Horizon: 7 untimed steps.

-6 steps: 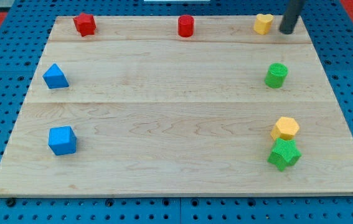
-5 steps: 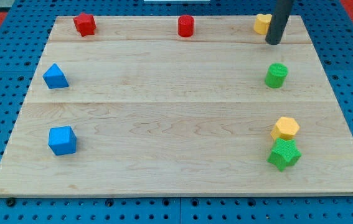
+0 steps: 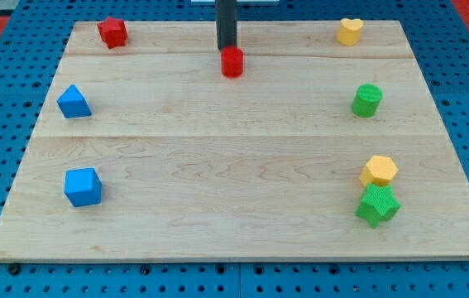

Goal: Place the red and green circle diagonal to each other

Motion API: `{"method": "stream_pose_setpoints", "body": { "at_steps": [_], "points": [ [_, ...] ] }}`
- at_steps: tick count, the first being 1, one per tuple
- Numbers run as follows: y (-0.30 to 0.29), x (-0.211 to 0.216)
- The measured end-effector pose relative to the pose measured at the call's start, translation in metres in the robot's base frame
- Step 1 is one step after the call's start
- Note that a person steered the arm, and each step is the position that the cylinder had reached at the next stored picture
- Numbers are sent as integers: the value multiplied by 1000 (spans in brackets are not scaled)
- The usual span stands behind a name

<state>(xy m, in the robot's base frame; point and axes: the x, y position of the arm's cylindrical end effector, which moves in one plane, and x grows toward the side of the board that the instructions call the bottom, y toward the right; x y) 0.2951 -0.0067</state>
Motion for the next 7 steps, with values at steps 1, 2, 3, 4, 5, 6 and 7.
{"method": "stream_pose_setpoints", "body": {
  "at_steps": [1,2,3,4,5,6,7],
  "points": [
    [2,88],
    [74,135],
    [173,150],
    [241,149],
    [236,91],
    [159,47],
    [174,106]
  ]
}}
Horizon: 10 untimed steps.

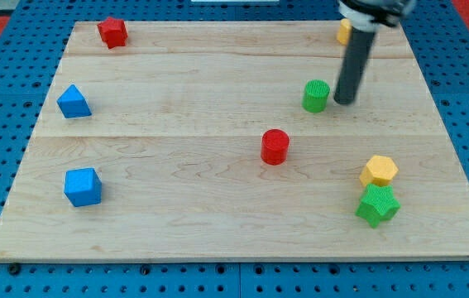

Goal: Place the red and green circle diagonal to each other

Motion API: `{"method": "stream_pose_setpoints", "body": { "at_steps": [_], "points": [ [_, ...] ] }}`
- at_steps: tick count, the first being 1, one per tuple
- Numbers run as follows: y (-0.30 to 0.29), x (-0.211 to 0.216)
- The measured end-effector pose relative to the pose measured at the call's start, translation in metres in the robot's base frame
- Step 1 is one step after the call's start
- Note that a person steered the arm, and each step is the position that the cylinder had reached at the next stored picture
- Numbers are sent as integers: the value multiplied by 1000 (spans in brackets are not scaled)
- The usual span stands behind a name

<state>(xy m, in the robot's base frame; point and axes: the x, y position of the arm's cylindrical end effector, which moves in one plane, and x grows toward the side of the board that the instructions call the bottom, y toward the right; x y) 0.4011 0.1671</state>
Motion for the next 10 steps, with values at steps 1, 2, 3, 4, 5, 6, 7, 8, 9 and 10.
{"method": "stream_pose_setpoints", "body": {
  "at_steps": [1,2,3,4,5,6,7,8,9,10],
  "points": [
    [-26,16],
    [-60,-40],
    [-67,-90],
    [-70,-121],
    [-86,-78],
    [-129,-138],
    [-91,-139],
    [-95,-134],
    [-70,-106],
    [-43,-127]
  ]
}}
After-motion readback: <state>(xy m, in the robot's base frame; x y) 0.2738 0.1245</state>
